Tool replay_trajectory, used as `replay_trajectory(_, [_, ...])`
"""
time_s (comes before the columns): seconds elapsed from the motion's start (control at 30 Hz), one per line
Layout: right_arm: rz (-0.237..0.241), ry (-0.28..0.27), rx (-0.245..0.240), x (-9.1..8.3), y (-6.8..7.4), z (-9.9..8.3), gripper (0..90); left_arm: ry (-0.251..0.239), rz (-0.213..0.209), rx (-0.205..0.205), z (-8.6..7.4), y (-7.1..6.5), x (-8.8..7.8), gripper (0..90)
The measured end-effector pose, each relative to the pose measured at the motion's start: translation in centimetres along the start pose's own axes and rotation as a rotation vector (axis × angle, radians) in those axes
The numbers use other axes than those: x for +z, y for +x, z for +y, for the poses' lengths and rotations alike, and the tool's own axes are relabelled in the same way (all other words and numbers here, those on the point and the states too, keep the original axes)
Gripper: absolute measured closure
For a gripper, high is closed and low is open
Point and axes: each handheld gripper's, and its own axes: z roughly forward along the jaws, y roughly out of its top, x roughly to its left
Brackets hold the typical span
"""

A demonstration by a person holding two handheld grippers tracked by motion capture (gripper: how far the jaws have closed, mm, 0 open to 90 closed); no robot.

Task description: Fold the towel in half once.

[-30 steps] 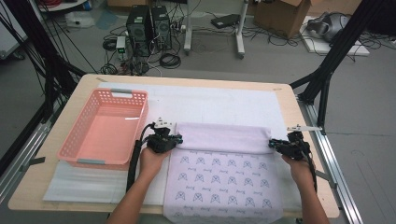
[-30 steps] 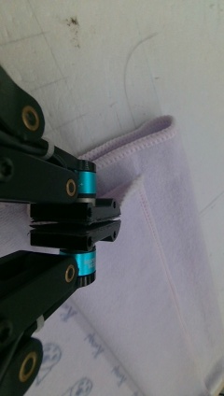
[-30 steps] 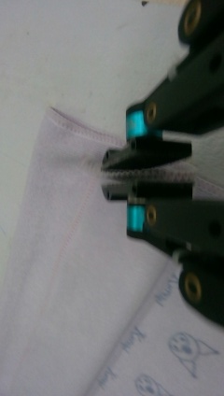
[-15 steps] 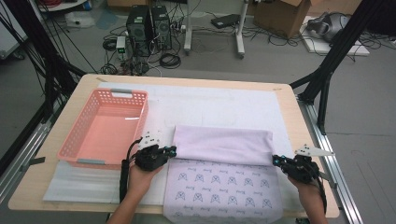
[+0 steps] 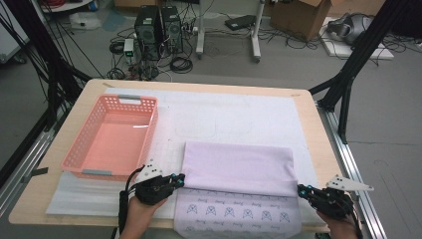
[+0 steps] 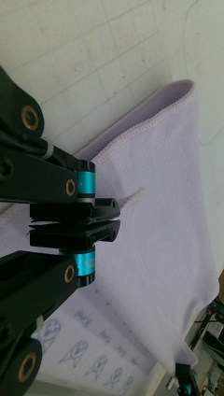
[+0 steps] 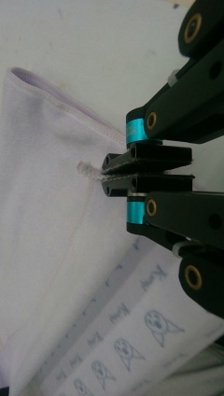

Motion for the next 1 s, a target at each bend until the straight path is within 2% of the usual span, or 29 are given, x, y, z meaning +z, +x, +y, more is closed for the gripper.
replay_trajectory(0.1, [0.006,0.001,-0.014,-0.6,0.6,-0.6,86.7,0.0,-0.009,0.009,-0.4,-0.6,-0.7,87.0])
replay_trajectory(0.37, [0.032,0.001,-0.013,-2.2,1.9,-1.7,86.8,0.003,-0.035,0.021,-1.4,-1.8,-2.3,87.0])
replay_trajectory(0.63, [0.061,0.044,-0.012,-3.6,3.1,-3.5,85.5,0.029,-0.082,0.03,-2.5,-2.9,-3.6,86.2])
replay_trajectory(0.67, [0.063,0.05,-0.018,-3.6,3.2,-3.6,76.3,0.017,-0.087,0.029,-2.4,-2.8,-3.6,79.5])
replay_trajectory(0.7, [0.054,0.049,-0.013,-3.6,3.2,-3.6,67.0,0.0,-0.074,0.024,-2.1,-2.6,-3.5,64.3])
replay_trajectory(0.73, [0.049,0.038,-0.001,-3.6,3.0,-3.3,64.1,-0.021,-0.065,0.011,-1.7,-2.3,-3.4,52.1])
replay_trajectory(0.77, [0.052,0.017,0.01,-3.6,2.8,-2.9,62.9,-0.043,-0.054,0.005,-1.3,-2.0,-3.3,47.5])
replay_trajectory(0.87, [0.013,-0.026,-0.007,-3.4,2.2,-1.4,62.4,-0.071,-0.015,-0.002,0.1,-0.7,-2.3,42.7])
replay_trajectory(1.0, [-0.049,-0.01,-0.031,-0.9,0.6,0.5,69.0,-0.051,0.026,-0.03,1.7,1.7,0.1,42.5])
